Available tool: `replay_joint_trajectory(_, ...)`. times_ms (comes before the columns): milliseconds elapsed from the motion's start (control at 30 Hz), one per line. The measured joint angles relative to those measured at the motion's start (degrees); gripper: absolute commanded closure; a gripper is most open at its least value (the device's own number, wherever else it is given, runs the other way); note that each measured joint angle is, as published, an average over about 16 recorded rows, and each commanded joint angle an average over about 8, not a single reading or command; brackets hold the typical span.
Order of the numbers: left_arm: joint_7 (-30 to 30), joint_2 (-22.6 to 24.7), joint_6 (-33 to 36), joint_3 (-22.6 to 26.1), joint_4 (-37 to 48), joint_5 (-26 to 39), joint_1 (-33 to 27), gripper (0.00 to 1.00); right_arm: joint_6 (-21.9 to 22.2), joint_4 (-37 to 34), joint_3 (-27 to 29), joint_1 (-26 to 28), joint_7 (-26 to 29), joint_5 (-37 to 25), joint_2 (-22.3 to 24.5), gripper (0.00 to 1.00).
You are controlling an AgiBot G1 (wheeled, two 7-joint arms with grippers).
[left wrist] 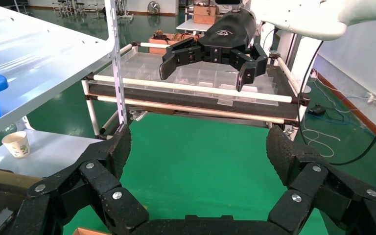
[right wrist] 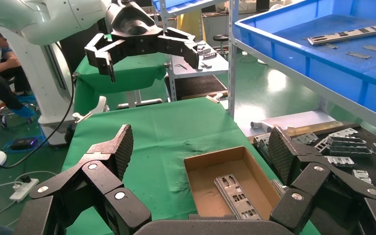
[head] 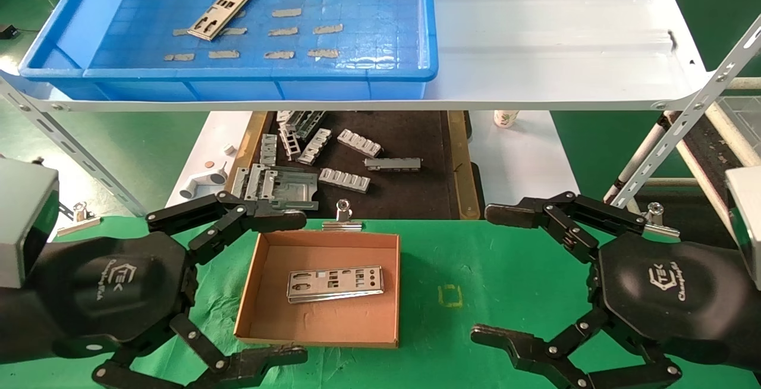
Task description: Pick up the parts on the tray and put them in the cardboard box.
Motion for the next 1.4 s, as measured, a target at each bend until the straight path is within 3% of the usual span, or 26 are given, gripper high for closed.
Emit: replay_joint_trajectory(1400,0.26,0.21,0.00,0.33,0.61,0.20,-0.28,0.00,0.00,0.00,0.00,0.00,0.00,0.00,0.00,0.00)
